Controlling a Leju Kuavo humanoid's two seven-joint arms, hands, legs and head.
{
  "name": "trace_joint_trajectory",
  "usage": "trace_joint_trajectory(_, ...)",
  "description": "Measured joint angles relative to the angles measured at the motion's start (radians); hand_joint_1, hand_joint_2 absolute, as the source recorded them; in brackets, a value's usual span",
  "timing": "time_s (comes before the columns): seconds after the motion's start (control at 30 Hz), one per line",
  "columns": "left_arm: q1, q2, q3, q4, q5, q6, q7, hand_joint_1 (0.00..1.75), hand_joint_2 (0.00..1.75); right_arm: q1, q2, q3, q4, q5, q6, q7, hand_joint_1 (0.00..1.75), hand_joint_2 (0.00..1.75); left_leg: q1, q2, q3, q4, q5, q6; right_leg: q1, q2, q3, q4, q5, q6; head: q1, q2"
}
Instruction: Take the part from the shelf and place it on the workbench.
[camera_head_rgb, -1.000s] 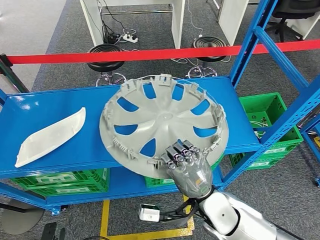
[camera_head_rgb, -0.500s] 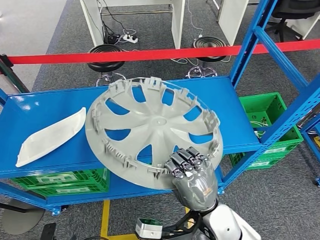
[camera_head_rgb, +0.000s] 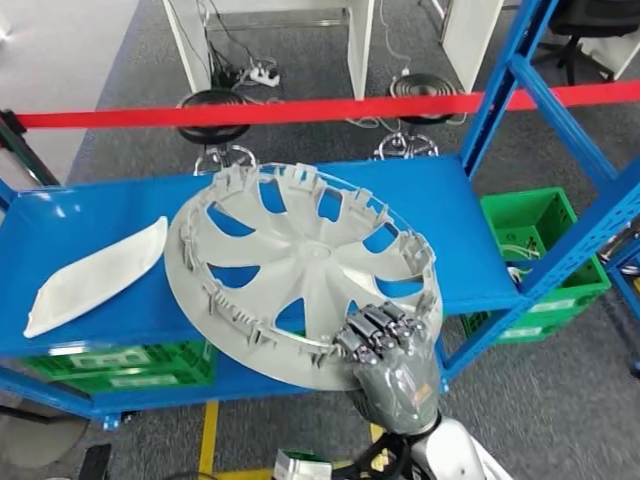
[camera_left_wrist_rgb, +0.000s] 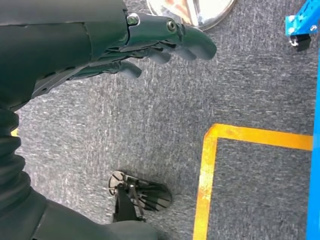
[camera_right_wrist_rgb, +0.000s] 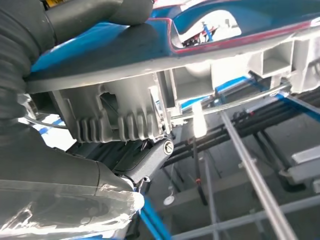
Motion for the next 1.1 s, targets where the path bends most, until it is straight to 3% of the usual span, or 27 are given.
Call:
trace_joint_trajectory(0.07, 0.0, -0.001, 0.0, 0.0, -0.001, 0.002, 0.0, 0.0, 1.75, 0.005, 0.005, -0.007, -0.009, -0.002, 0.0, -0.006, 1.75, 1.75, 0.0, 0.001, -0.003, 0.004, -0.002, -0.009, -0.003, 0.003, -0.006, -0.006, -0.002, -0.014, -0.003, 0.0)
trace_joint_trajectory(0.13, -0.001, -0.002, 0.0, 0.0, -0.002, 0.003, 0.0, 0.0, 1.75, 0.009, 0.009, -0.012, -0.014, -0.002, 0.0, -0.009, 1.75, 1.75, 0.001, 0.007, -0.019, 0.039, -0.036, -0.019, -0.005, 0.003, -0.01, -0.009, 0.002, -0.027, -0.006, 0.0)
trace_joint_trajectory(0.23, -0.003, -0.002, 0.0, 0.0, -0.006, 0.006, 0.0, 0.0, 1.75, 0.017, 0.015, -0.025, -0.023, -0.002, 0.0, -0.024, 1.75, 1.75, 0.002, 0.014, -0.088, 0.206, -0.136, -0.028, -0.005, 0.003, -0.021, -0.01, 0.01, -0.039, -0.008, 0.0)
trace_joint_trajectory(0.27, -0.003, -0.002, 0.0, 0.0, -0.008, 0.008, 0.0, 0.0, 1.75, 0.021, 0.017, -0.029, -0.027, -0.001, 0.0, -0.031, 1.75, 1.75, 0.002, 0.014, -0.106, 0.252, -0.151, -0.028, -0.005, 0.004, -0.026, -0.01, 0.014, -0.04, -0.008, 0.0)
trace_joint_trajectory(0.3, -0.004, -0.002, 0.0, 0.0, -0.01, 0.01, 0.0, 0.0, 1.75, 0.025, 0.018, -0.033, -0.031, 0.001, 0.0, -0.036, 1.75, 1.75, 0.002, 0.014, -0.109, 0.267, -0.146, -0.027, -0.005, 0.007, -0.031, -0.01, 0.019, -0.04, -0.008, 0.0)
trace_joint_trajectory(0.33, -0.005, -0.003, 0.0, 0.001, -0.012, 0.013, 0.0, 0.0, 1.75, 0.029, 0.019, -0.036, -0.037, 0.004, 0.0, -0.041, 1.75, 1.75, 0.002, 0.014, -0.095, 0.246, -0.125, -0.025, -0.005, 0.011, -0.036, -0.01, 0.024, -0.039, -0.008, 0.0)
trace_joint_trajectory(0.4, -0.01, -0.003, 0.0, 0.001, -0.018, 0.021, 0.0, 0.0, 1.75, 0.036, 0.022, -0.042, -0.055, 0.014, 0.0, -0.046, 1.75, 1.75, 0.003, 0.002, -0.026, 0.126, -0.067, -0.02, -0.005, 0.023, -0.048, -0.01, 0.037, -0.032, -0.008, 0.0)
trace_joint_trajectory(0.47, -0.017, -0.005, 0.0, 0.002, -0.025, 0.03, 0.002, 0.0, 1.75, 0.04, 0.024, -0.047, -0.077, 0.024, 0.0, -0.047, 1.75, 1.75, 0.004, -0.02, 0.028, 0.025, -0.038, -0.016, -0.003, 0.035, -0.059, -0.011, 0.054, -0.022, -0.008, 0.0)
trace_joint_trajectory(0.5, -0.02, -0.006, 0.0, 0.002, -0.028, 0.034, 0.004, 0.0, 1.75, 0.041, 0.025, -0.049, -0.087, 0.027, 0.0, -0.047, 1.75, 1.75, 0.004, -0.028, 0.035, 0.006, -0.036, -0.014, -0.002, 0.042, -0.063, -0.013, 0.063, -0.016, -0.008, 0.0)
trace_joint_trajectory(0.57, -0.024, -0.01, -0.001, 0.004, -0.031, 0.039, 0.007, 0.0, 1.75, 0.047, 0.025, -0.053, -0.103, 0.032, 0.0, -0.047, 1.75, 1.75, 0.003, -0.016, 0.026, 0.003, -0.025, -0.003, -0.004, 0.054, -0.067, -0.022, 0.082, -0.003, -0.008, 0.0)
trace_joint_trajectory(0.6, -0.025, -0.012, -0.001, 0.004, -0.031, 0.039, 0.007, 0.0, 1.75, 0.05, 0.025, -0.055, -0.108, 0.033, 0.0, -0.047, 1.75, 1.75, 0.003, -0.007, 0.022, 0.002, -0.017, 0.005, -0.004, 0.05, -0.073, -0.02, 0.077, 0.003, -0.007, 0.0)
trace_joint_trajectory(0.63, -0.027, -0.013, -0.002, 0.005, -0.031, 0.04, 0.008, 0.0, 1.75, 0.052, 0.025, -0.056, -0.112, 0.033, 0.0, -0.047, 1.75, 1.75, 0.004, 0.004, 0.015, 0.0, -0.008, 0.014, -0.003, 0.04, -0.082, -0.003, 0.054, 0.008, -0.005, 0.0)
trace_joint_trajectory(0.73, -0.028, -0.013, -0.002, 0.005, -0.033, 0.042, 0.009, 0.0, 1.75, 0.056, 0.025, -0.057, -0.119, 0.035, 0.0, -0.044, 1.75, 1.75, 0.0, 0.032, -0.014, -0.001, 0.017, 0.029, -0.001, 0.002, -0.125, 0.16, -0.083, 0.017, 0.002, 0.0)
trace_joint_trajectory(0.77, -0.028, -0.012, -0.003, 0.006, -0.036, 0.043, 0.011, 0.0, 1.75, 0.058, 0.025, -0.057, -0.121, 0.039, 0.0, -0.04, 1.75, 1.75, -0.002, 0.042, -0.025, 0.0, 0.025, 0.03, -0.001, -0.003, -0.132, 0.217, -0.109, 0.017, 0.003, 0.0)
trace_joint_trajectory(0.8, -0.029, -0.012, -0.004, 0.006, -0.039, 0.044, 0.015, 0.0, 1.75, 0.06, 0.025, -0.057, -0.124, 0.045, 0.0, -0.033, 1.75, 1.75, -0.004, 0.052, -0.036, 0.0, 0.033, 0.031, -0.001, -0.005, -0.127, 0.249, -0.112, 0.016, 0.003, 0.0)
trace_joint_trajectory(0.83, -0.03, -0.013, -0.004, 0.006, -0.044, 0.046, 0.02, 0.0, 1.75, 0.063, 0.024, -0.057, -0.129, 0.053, 0.0, -0.023, 1.75, 1.75, -0.007, 0.062, -0.046, 0.001, 0.04, 0.031, 0.0, -0.007, -0.106, 0.25, -0.095, 0.013, 0.004, 0.0)
trace_joint_trajectory(0.87, -0.033, -0.014, -0.005, 0.007, -0.048, 0.048, 0.027, 0.0, 1.75, 0.066, 0.024, -0.058, -0.136, 0.062, 0.0, -0.01, 1.75, 1.75, -0.009, 0.071, -0.056, 0.001, 0.048, 0.031, 0.002, -0.011, -0.068, 0.215, -0.069, 0.009, 0.004, 0.0)
trace_joint_trajectory(0.93, -0.04, -0.017, -0.008, 0.008, -0.058, 0.058, 0.037, 0.0, 1.75, 0.073, 0.022, -0.058, -0.155, 0.08, 0.0, 0.019, 1.75, 1.75, -0.014, 0.088, -0.069, 0.002, 0.06, 0.028, 0.013, -0.045, 0.04, 0.079, -0.048, -0.006, 0.003, 0.0)
trace_joint_trajectory(0.97, -0.043, -0.019, -0.011, 0.009, -0.063, 0.063, 0.042, 0.0, 1.75, 0.075, 0.02, -0.058, -0.166, 0.089, 0.0, 0.034, 1.75, 1.75, -0.016, 0.095, -0.072, 0.003, 0.066, 0.025, 0.018, -0.063, 0.084, 0.014, -0.056, -0.012, 0.003, 0.0)
trace_joint_trajectory(1.0, -0.047, -0.019, -0.014, 0.01, -0.069, 0.069, 0.046, 0.0, 1.75, 0.077, 0.016, -0.058, -0.178, 0.096, 0.0, 0.046, 1.75, 1.75, -0.017, 0.103, -0.074, 0.003, 0.072, 0.021, 0.023, -0.075, 0.109, -0.031, -0.068, -0.017, 0.003, 0.0)
trace_joint_trajectory(1.07, -0.056, -0.021, -0.022, 0.013, -0.08, 0.078, 0.054, 0.0, 1.75, 0.086, 0.008, -0.061, -0.201, 0.104, 0.0, 0.058, 1.75, 1.75, -0.017, 0.121, -0.078, 0.003, 0.083, 0.012, 0.026, -0.066, 0.111, -0.061, -0.07, -0.025, 0.003, 0.0)
trace_joint_trajectory(1.1, -0.06, -0.021, -0.027, 0.014, -0.084, 0.081, 0.058, 0.0, 1.75, 0.093, 0.004, -0.064, -0.211, 0.106, 0.0, 0.057, 1.75, 1.75, -0.017, 0.117, -0.081, 0.005, 0.079, 0.006, 0.023, -0.056, 0.104, -0.062, -0.061, -0.029, 0.003, 0.0)
